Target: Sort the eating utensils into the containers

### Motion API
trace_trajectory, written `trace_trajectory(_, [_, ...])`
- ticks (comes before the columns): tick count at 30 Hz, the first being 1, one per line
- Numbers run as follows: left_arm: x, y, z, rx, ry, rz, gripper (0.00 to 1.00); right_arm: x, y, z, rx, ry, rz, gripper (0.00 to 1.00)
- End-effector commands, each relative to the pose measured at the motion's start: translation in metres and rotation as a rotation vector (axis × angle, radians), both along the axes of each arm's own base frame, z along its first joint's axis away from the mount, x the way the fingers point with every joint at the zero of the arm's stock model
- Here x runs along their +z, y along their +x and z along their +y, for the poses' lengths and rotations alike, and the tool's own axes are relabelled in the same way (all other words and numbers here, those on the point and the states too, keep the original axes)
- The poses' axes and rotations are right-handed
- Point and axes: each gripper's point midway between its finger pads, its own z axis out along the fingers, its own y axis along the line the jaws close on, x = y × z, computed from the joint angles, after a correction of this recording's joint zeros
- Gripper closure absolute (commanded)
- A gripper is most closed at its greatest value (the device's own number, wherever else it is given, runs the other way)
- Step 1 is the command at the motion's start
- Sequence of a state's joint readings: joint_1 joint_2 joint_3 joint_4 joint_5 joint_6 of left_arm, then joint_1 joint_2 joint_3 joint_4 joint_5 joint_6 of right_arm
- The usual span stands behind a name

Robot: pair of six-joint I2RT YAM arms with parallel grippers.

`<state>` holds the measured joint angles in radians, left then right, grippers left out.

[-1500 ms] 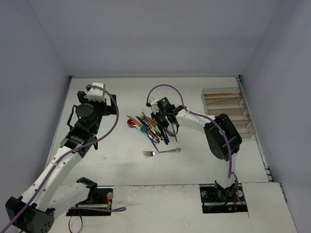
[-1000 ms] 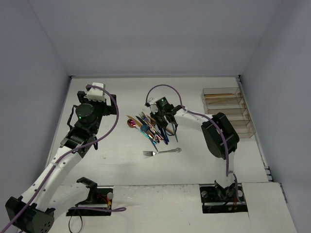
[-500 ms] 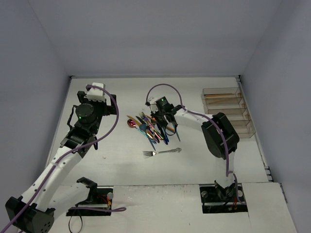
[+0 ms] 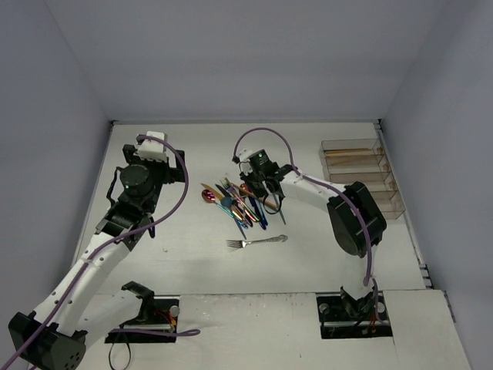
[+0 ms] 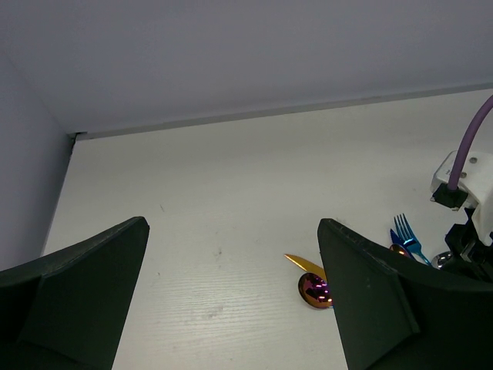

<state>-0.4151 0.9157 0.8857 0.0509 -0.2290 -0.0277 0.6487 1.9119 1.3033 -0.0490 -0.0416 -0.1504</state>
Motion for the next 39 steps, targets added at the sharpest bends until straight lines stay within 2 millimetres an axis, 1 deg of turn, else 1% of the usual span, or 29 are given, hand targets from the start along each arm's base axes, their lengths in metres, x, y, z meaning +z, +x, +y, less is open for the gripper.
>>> trace_trajectory(1, [0.025,0.000,-0.004,-0.015,-0.034,-0.085,0.10,0.012,0.014,0.001,-0.007,-0.005,-0.055,0.82])
trace_trajectory(13, [0.025,0.000,-0.003,-0.013,-0.032,-0.085,0.10,-0.016,0.010,-0.002,0.001,-0.047,-0.007,0.81])
trace_trajectory(22, [0.026,0.000,-0.003,-0.013,-0.032,-0.086,0.10,-0.030,0.009,-0.004,-0.001,-0.063,0.018,0.84])
trace_trajectory(25, [0.025,0.000,-0.003,-0.014,-0.032,-0.085,0.10,-0.031,0.008,-0.004,-0.001,-0.060,0.024,0.85])
trace_trajectory(28, [0.025,0.000,-0.004,-0.015,-0.032,-0.085,0.10,-0.025,0.006,-0.001,-0.001,-0.043,0.019,0.85])
trace_trajectory(30, [0.025,0.000,-0.004,-0.015,-0.033,-0.085,0.10,-0.021,0.005,-0.001,-0.002,-0.034,0.017,0.88])
trace_trajectory(32, [0.025,0.000,-0.004,-0.017,-0.035,-0.085,0.10,-0.012,0.006,-0.001,-0.012,-0.020,0.003,0.98])
trace_trajectory(33, [0.025,0.000,-0.004,-0.018,-0.034,-0.084,0.10,-0.008,0.006,-0.001,-0.018,-0.012,0.000,0.99])
trace_trajectory(38, [0.024,0.000,-0.005,-0.018,-0.034,-0.082,0.10,0.014,0.003,0.001,-0.049,0.039,-0.019,1.00])
trace_trajectory(39, [0.024,0.000,-0.005,-0.019,-0.033,-0.081,0.10,0.018,0.002,0.001,-0.058,0.049,-0.019,0.98])
